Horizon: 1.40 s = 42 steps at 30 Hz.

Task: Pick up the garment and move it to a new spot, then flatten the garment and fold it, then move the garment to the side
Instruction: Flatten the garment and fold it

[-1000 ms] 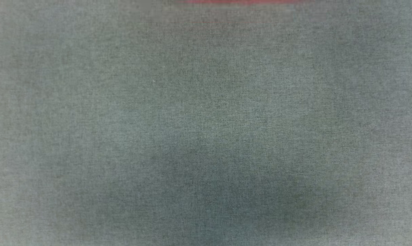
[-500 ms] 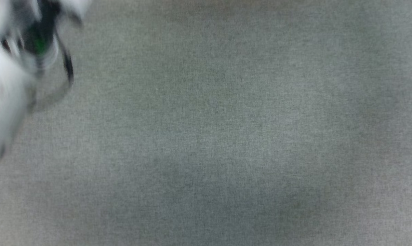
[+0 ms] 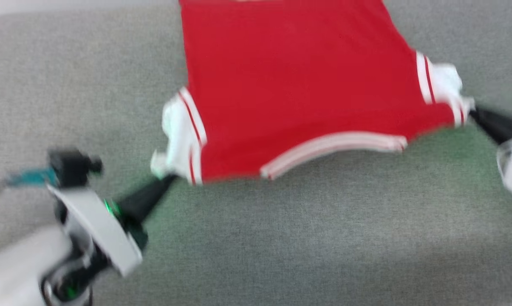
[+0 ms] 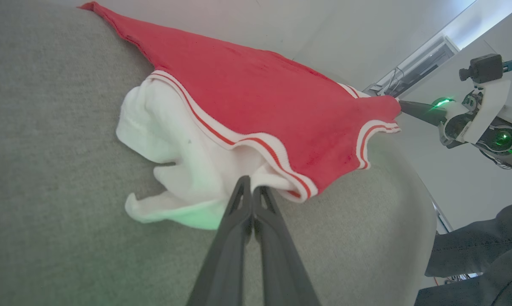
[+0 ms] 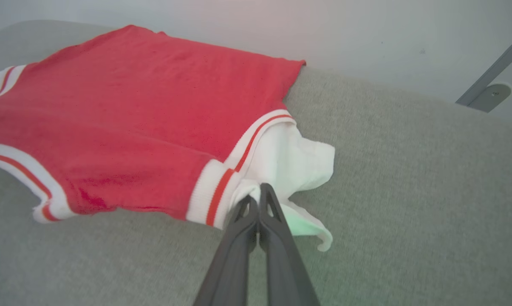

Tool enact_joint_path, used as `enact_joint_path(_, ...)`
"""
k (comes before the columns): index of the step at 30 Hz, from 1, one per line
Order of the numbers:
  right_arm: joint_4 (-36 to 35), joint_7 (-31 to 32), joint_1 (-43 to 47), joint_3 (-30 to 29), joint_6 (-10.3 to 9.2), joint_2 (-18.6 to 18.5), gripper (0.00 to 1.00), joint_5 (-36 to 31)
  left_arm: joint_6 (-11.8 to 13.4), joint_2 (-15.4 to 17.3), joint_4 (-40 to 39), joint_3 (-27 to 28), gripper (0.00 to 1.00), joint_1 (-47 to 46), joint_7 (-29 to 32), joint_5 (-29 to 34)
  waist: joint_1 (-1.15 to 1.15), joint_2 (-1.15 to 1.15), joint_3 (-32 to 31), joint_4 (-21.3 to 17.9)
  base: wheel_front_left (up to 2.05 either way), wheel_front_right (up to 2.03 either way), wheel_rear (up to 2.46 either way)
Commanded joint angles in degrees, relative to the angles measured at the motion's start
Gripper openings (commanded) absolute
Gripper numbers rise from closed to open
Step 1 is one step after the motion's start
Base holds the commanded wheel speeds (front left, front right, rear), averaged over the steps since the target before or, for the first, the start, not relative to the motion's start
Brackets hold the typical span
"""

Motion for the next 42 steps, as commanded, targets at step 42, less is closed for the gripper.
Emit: enact_joint_path(42, -13.28, 18.83, 33.18, -7.87, -0.53, 1.79, 0.0, -9.33, 0.36, -8.54, 9.4, -9.06, 0.0, 15.24, 4.73, 4.64, 0.0, 0.0, -2.01, 2.29, 0.0, 0.0, 0.0)
